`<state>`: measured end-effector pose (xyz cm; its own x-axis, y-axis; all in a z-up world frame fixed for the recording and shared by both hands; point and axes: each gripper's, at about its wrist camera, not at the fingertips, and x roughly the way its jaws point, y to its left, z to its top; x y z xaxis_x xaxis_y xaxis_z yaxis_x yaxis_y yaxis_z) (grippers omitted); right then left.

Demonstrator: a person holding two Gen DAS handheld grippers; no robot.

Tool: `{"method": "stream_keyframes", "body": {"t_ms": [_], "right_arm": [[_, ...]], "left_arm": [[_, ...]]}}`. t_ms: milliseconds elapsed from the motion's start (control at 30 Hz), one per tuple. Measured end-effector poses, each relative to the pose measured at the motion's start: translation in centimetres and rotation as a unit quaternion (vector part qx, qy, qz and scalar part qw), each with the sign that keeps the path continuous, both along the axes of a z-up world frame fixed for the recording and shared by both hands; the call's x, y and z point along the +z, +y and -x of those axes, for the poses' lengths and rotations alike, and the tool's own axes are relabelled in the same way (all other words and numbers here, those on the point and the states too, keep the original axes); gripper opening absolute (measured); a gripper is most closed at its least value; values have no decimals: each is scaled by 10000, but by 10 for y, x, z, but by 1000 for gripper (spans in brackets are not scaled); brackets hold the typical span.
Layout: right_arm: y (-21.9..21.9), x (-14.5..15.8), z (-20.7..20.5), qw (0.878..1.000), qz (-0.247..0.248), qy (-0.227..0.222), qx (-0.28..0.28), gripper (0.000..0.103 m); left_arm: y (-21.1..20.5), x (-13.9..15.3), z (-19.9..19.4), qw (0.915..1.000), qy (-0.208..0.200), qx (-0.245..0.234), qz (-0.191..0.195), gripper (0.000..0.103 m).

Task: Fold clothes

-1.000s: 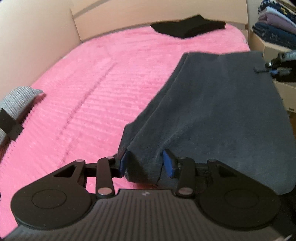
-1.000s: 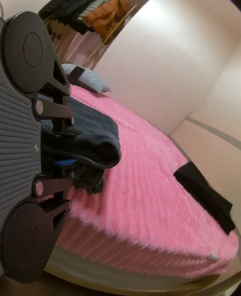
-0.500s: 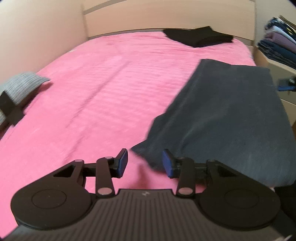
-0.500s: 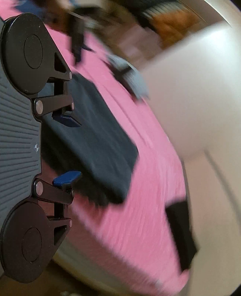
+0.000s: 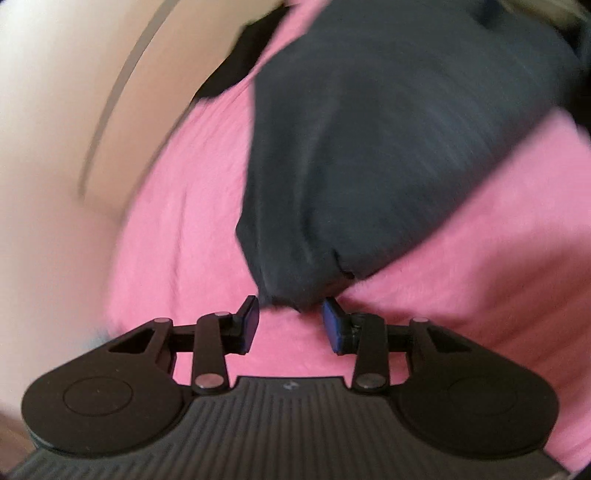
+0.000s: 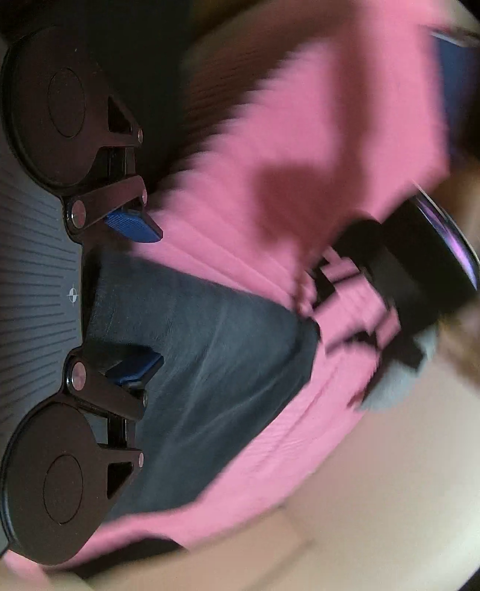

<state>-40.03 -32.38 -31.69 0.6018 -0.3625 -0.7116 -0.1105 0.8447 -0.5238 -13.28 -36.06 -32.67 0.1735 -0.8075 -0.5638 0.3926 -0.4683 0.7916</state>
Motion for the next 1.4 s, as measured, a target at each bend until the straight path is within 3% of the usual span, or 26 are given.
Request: {"method": "stream_keyframes", "body": {"t_ms": [67,100,200,300,400,433,467,567,667,767,833,900,933,1000,1067,1167,1300,1333,1367,1400], "right_arm": [[2,-9,-3,9995,295,131,61,67],[1,-12,-3,9992,375,143,50,50],[-13,-4,1,9998,14,51,-186,36],[-16,-3,7,9999,17,9,-132,35],[-17,-4,9,9999,-12,1,-103,35],[-17,-3,9,9999,-29,-27,-117,36],[-16,-2,8,9999,-46,-55,-133,36],[-14,0,7,9997,-97,-122,-190,39],[-15,5,6,9993,-182,-176,-284,39],[-15,8,7,9988,-289,-204,-340,39],[-15,9,7,9986,-342,-204,-349,39],[-16,10,9,9983,-411,-220,-351,39],[-16,9,9,9982,-430,-219,-349,40],[-15,8,9,9981,-463,-220,-351,40],[-15,7,8,9978,-501,-231,-367,42],[-17,7,9,9973,-565,-274,-380,43],[-22,9,13,9948,-804,-395,-474,43],[-24,10,13,9942,-861,-404,-497,43],[-25,10,13,9936,-916,-405,-518,43],[-26,9,13,9935,-932,-408,-520,43]], "left_arm": [[5,-12,3,9969,-571,-508,212,34],[7,-18,4,9935,-817,-745,282,33],[6,-32,0,9855,-1217,-1149,278,19],[-7,-22,-14,9938,-680,-847,253,15],[-15,-22,-27,9966,-509,-604,249,13],[-18,-24,-31,9974,-504,-455,233,2],[-21,-25,-36,9980,-538,-235,243,0],[-13,-15,-48,9987,-391,69,329,4],[10,-9,-42,9972,-547,-236,442,15],[28,-9,-27,9931,-735,-833,369,24],[24,-1,-26,9948,-487,-830,323,24],[7,24,-32,9977,451,-383,324,24],[-3,39,-41,9946,1001,-81,277,24],[-23,63,-59,9792,1966,493,85,24],[-36,75,-72,9621,2625,723,-133,23],[-48,81,-68,9443,3127,721,-731,16],[-83,62,-75,9321,3333,961,-1038,13],[-90,57,-75,9308,3350,1015,-1056,4],[-96,52,-75,9298,3358,1065,-1068,1],[-99,48,-76,9342,3221,1183,-979,1]]}}
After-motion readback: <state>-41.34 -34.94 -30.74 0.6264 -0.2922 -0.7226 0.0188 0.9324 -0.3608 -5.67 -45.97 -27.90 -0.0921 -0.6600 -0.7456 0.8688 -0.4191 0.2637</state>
